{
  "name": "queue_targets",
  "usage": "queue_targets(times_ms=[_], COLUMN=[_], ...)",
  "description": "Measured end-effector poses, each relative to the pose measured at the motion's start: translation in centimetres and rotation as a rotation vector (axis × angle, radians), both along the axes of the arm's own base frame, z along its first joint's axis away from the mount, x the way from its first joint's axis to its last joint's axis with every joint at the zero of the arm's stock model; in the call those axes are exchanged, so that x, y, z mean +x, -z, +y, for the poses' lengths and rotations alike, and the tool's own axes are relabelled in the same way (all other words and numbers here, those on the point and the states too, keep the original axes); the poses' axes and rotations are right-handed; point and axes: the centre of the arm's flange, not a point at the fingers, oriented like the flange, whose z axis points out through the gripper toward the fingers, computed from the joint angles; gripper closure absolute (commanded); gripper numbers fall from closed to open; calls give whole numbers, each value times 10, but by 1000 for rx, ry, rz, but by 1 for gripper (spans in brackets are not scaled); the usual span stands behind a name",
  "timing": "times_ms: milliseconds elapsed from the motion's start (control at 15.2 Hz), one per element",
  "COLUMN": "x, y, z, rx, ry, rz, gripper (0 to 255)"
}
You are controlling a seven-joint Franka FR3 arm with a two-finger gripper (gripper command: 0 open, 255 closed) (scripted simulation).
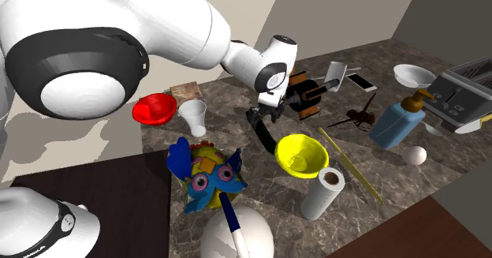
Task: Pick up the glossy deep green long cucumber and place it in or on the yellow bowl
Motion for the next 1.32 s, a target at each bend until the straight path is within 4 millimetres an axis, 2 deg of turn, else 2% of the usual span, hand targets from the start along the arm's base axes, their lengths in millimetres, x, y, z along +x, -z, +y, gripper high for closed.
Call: queue_targets(times_ms=[462,858,924,1320], x=[-2,-2,-2,-2], y=[39,42,42,42], z=[1,1,1,1], rx=[-1,-1,-1,-1], ry=[12,12,12,12], rz=[2,1,1,1], gripper=[0,0,255,255])
